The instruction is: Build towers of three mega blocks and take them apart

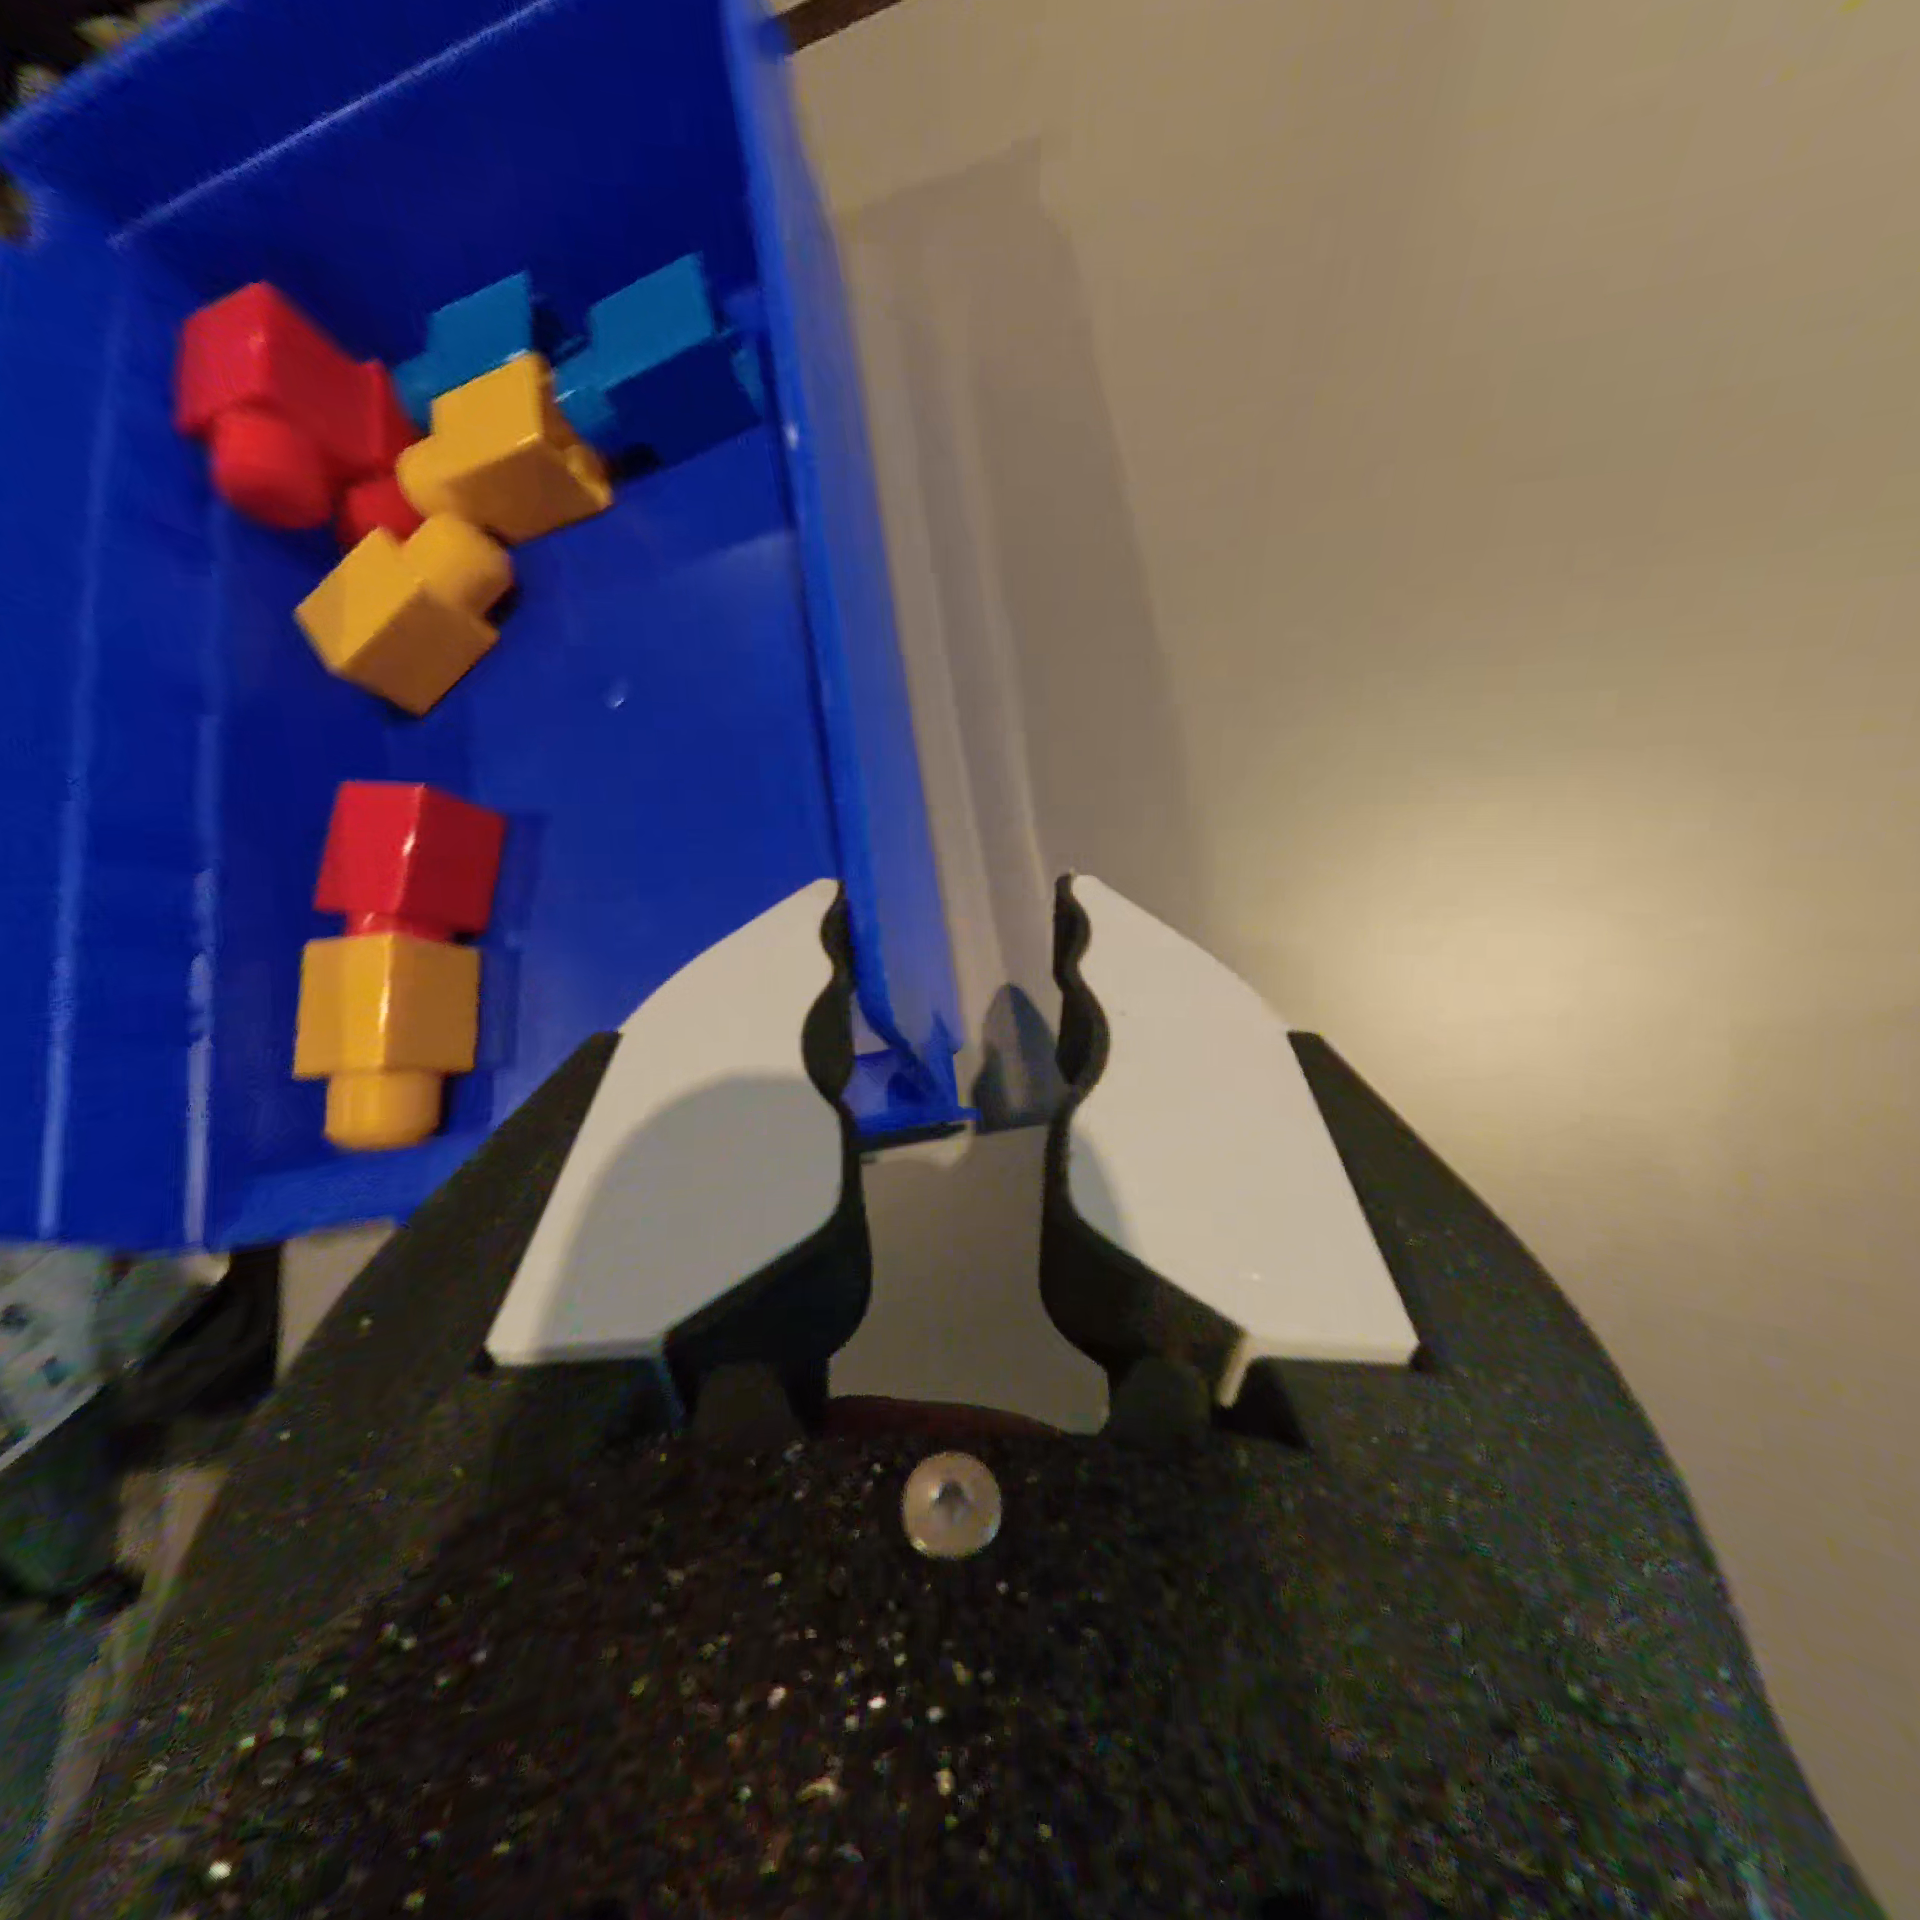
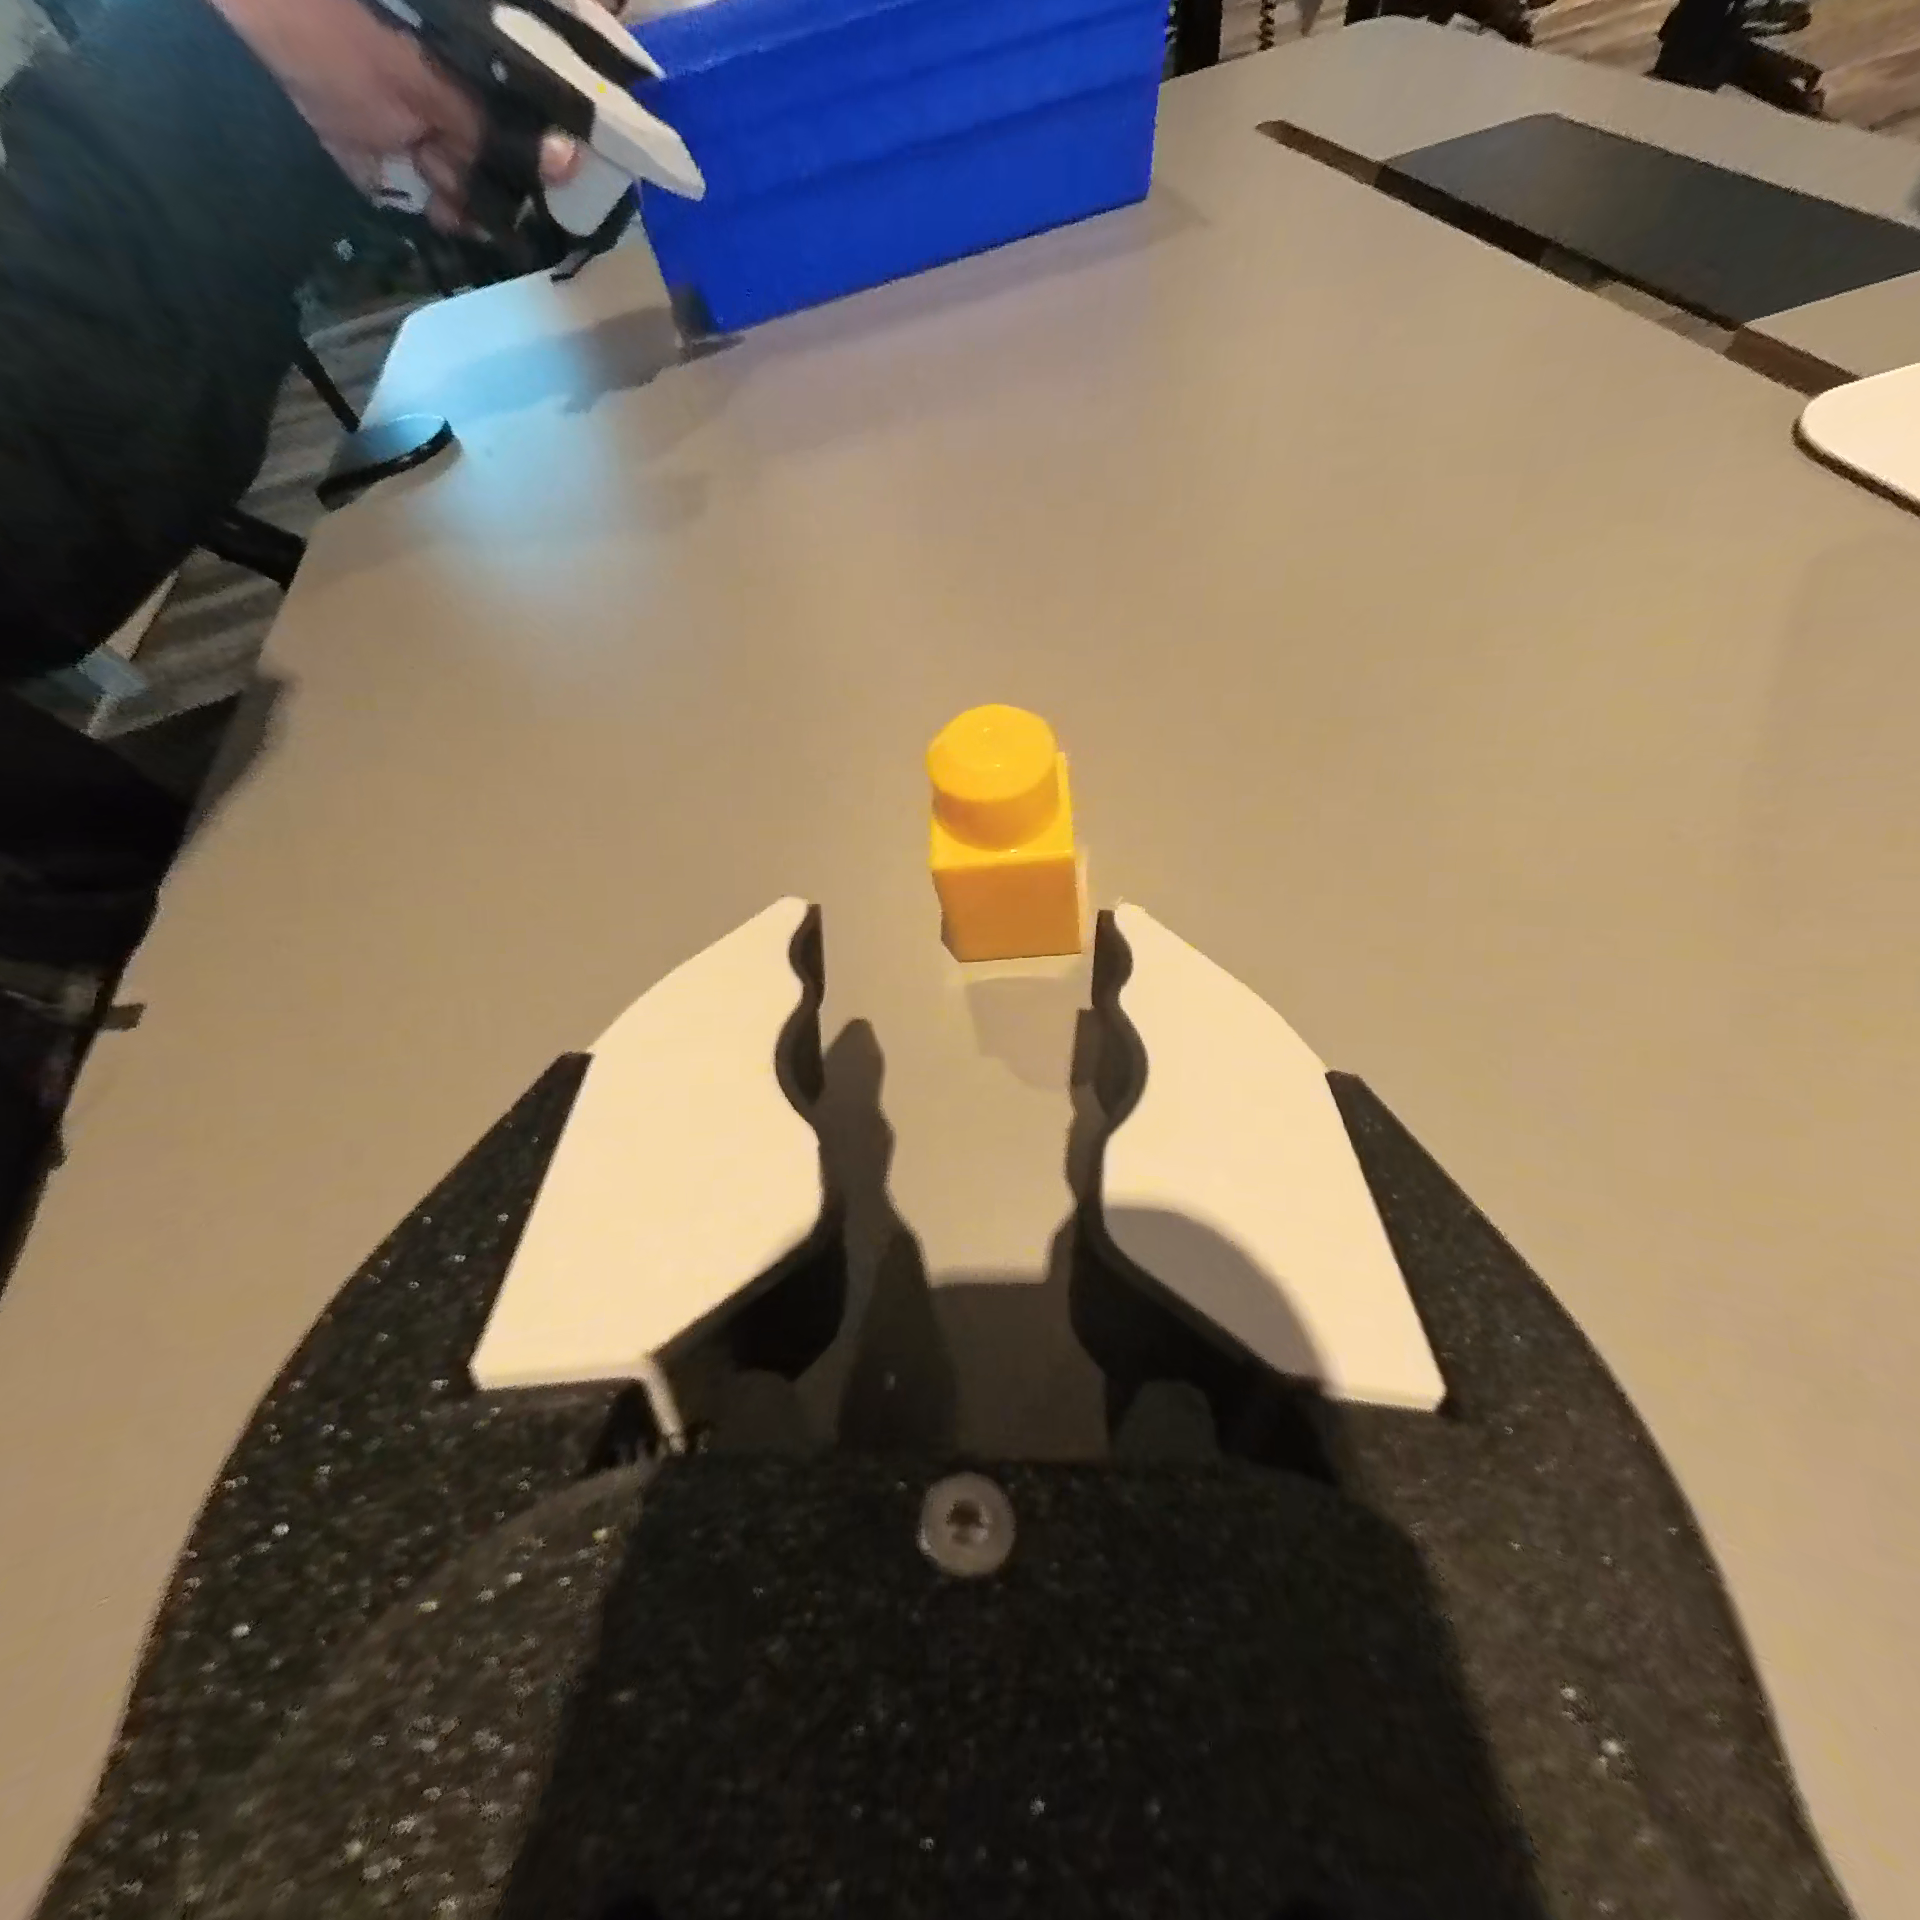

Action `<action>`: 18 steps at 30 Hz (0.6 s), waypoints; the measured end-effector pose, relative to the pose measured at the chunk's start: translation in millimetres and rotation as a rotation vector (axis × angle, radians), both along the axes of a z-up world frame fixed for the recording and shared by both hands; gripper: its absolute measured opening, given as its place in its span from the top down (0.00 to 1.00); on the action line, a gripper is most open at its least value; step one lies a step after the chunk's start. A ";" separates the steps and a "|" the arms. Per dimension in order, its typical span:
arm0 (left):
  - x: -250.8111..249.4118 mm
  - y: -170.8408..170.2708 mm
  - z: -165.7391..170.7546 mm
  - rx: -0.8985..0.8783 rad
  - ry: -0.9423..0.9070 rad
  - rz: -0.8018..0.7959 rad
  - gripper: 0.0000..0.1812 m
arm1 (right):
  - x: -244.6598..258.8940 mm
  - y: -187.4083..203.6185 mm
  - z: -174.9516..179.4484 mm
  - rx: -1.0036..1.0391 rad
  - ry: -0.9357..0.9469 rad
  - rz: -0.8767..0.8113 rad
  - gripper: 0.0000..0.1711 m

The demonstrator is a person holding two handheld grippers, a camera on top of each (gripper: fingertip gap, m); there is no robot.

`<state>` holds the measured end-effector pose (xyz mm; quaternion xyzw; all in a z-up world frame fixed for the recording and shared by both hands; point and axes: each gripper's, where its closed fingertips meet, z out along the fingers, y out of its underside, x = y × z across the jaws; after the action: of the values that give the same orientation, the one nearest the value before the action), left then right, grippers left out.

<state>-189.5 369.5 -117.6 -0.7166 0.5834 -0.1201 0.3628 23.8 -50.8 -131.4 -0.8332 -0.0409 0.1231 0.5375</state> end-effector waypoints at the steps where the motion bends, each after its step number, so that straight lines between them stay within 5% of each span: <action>1: 3.1 -6.8 0.1 -0.019 -0.005 -0.033 0.82 | 1.3 0.0 0.8 0.005 0.011 -0.006 0.71; 6: 4.3 1.5 23.7 -0.003 -0.081 -0.041 0.79 | 5.8 -1.1 4.6 0.028 0.051 -0.026 0.72; 11: 19.1 46.3 60.0 0.060 -0.140 -0.060 0.75 | 7.0 -0.5 4.9 0.024 0.082 -0.023 0.72; 18: 91.5 110.4 39.0 0.046 0.055 -0.343 0.70 | 4.9 -0.6 2.7 0.009 0.082 -0.013 0.73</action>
<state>-98.0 479.9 -78.6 -0.6012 0.7093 -0.1471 0.3374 28.6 -51.4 -128.7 -0.8253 -0.0140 0.1533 0.5433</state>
